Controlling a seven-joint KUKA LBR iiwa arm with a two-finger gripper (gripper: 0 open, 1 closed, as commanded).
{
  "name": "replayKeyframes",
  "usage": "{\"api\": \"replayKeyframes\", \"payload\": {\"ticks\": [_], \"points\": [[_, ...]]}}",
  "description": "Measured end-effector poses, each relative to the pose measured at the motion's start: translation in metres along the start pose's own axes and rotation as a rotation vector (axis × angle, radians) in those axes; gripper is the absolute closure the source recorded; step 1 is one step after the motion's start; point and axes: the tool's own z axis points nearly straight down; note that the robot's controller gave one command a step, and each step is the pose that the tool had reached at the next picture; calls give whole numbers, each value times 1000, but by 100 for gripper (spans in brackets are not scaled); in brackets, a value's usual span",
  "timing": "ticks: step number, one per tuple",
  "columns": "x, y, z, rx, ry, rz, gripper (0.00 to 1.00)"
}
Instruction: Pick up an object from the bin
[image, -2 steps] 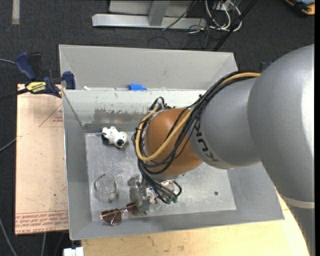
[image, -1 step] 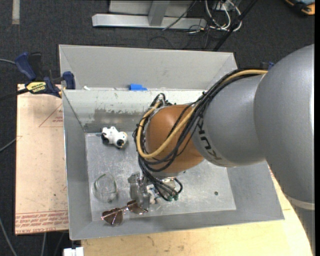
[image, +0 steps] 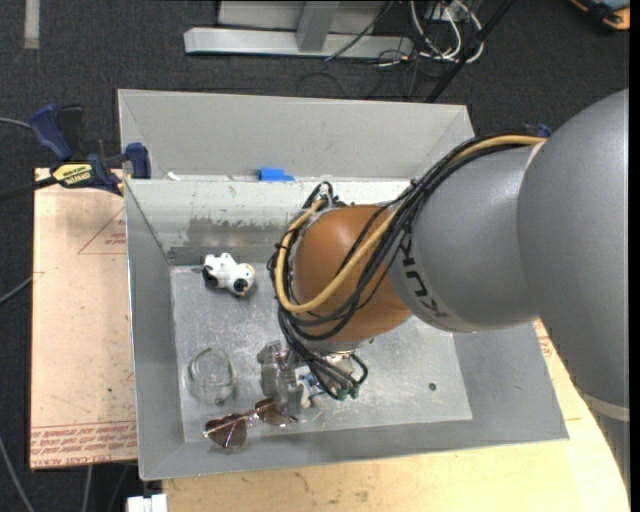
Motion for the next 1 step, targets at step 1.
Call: {"api": "replayKeyframes", "payload": {"ticks": [1], "points": [[1, 0, -12, 0, 7, 0, 100]]}}
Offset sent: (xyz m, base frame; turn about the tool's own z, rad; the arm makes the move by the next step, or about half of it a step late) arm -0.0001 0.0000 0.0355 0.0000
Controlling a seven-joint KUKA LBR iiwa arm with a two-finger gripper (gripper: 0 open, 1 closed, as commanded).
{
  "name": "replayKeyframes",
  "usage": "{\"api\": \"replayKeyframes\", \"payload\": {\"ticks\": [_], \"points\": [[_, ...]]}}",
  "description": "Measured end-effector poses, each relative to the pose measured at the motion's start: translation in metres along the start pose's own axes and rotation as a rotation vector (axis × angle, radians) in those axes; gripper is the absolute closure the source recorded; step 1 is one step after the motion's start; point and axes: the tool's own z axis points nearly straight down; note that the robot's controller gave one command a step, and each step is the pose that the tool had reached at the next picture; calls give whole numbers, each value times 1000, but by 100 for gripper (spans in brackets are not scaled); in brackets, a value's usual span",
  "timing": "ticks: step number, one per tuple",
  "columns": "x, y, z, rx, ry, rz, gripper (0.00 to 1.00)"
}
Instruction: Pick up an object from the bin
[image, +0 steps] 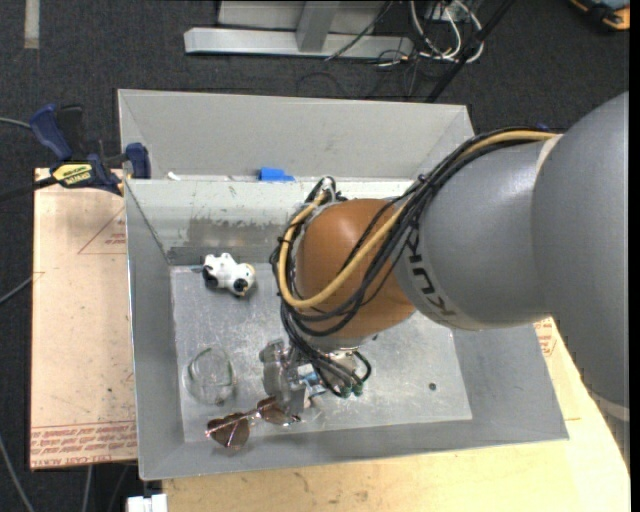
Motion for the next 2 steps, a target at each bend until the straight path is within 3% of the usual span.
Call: {"api": "replayKeyframes", "payload": {"ticks": [2], "points": [[-2, 0, -24, 0, -9, 0, 100]]}}
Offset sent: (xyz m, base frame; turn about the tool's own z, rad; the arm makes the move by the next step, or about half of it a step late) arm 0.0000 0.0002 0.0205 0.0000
